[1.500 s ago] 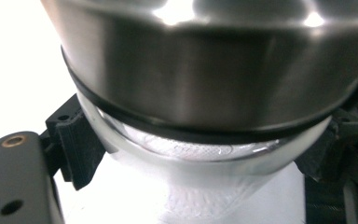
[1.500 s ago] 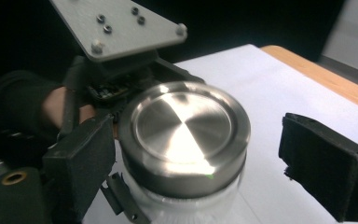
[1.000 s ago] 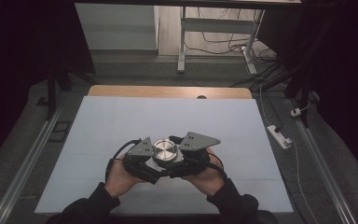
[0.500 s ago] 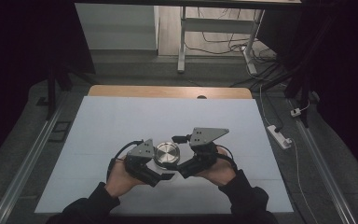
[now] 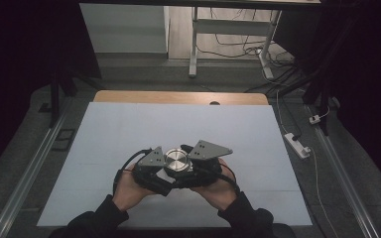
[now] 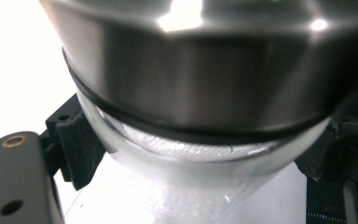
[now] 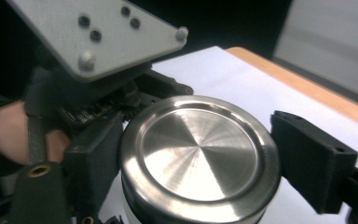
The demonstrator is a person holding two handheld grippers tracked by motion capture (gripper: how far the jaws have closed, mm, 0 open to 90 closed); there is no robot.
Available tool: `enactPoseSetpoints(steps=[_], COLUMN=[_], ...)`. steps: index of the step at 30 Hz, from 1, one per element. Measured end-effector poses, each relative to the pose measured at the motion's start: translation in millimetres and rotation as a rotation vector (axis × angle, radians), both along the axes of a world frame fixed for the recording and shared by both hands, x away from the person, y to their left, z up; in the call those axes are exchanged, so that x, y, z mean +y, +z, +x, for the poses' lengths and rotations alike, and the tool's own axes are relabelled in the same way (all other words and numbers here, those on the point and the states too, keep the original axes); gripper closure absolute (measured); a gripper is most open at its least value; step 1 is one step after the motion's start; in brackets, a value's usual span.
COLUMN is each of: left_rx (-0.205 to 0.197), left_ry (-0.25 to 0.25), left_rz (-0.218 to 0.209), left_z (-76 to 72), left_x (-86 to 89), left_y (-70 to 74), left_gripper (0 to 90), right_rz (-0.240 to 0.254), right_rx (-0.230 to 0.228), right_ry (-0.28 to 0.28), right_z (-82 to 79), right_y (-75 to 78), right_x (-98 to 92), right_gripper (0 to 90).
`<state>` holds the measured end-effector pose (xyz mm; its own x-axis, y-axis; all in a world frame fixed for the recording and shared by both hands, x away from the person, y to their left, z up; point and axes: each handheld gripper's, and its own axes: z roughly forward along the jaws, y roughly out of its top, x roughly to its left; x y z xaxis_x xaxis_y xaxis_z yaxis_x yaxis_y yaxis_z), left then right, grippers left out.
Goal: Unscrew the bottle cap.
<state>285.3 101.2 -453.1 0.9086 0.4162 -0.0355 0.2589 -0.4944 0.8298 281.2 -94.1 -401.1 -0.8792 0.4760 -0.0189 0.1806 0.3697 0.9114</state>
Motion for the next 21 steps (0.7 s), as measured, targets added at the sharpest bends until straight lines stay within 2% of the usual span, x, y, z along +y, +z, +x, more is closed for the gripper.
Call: enactPoseSetpoints(steps=[1,2,4,5,6,7,9,10,12,16,17,19,21], left_rx=[0.007,0.007,0.013,0.013,0.011,0.013,0.011,0.011,0.014,0.019,0.019,0.018,0.018], left_ry=[-0.039,-0.039,-0.091,-0.091,-0.109,-0.121,-0.153,-0.153,-0.162,-0.216,-0.216,-0.262,-0.274], left_rz=[-0.014,-0.014,-0.03,-0.03,-0.032,-0.035,-0.041,-0.041,-0.045,-0.06,-0.06,-0.065,-0.066], left_z=[1.1,1.1,1.3,1.3,1.6,1.7,1.5,1.5,1.5,2.2,2.2,2.6,2.2], left_x=[1.8,1.8,3.7,3.7,4.2,4.3,4.1,4.1,4.1,5.8,5.8,6.2,6.0], left_y=[0.0,0.0,0.8,0.8,1.4,1.8,1.5,1.5,1.1,0.1,0.1,-0.6,-0.8], left_gripper=[15.6,15.5,15.5,15.5,15.5,15.5,15.5,15.5,15.5,15.5,15.5,15.6,15.6], right_rz=[0.007,0.014,0.032,0.032,0.047,0.061,0.059,0.057,0.056,0.069,0.069,0.074,0.079], right_rx=[0.006,0.003,0.021,0.021,0.029,0.033,0.026,0.019,0.02,0.027,0.027,0.03,0.032], right_ry=[0.026,0.06,0.125,0.125,0.153,0.201,0.234,0.246,0.25,0.315,0.315,0.365,0.406], right_z=[1.8,3.1,7.3,7.3,9.2,12.1,12.7,12.5,12.5,15.6,15.6,17.6,18.7], right_y=[0.0,-0.1,0.6,0.6,1.1,2.1,3.0,2.9,3.0,2.3,2.3,1.8,1.1], right_x=[-1.9,-3.7,-7.9,-7.9,-10.0,-13.4,-14.7,-15.1,-15.3,-17.8,-17.8,-19.9,-21.5], right_gripper=[19.5,19.6,19.7,19.7,19.7,19.8,19.9,19.9,19.9,19.9,19.9,20.0,19.9])
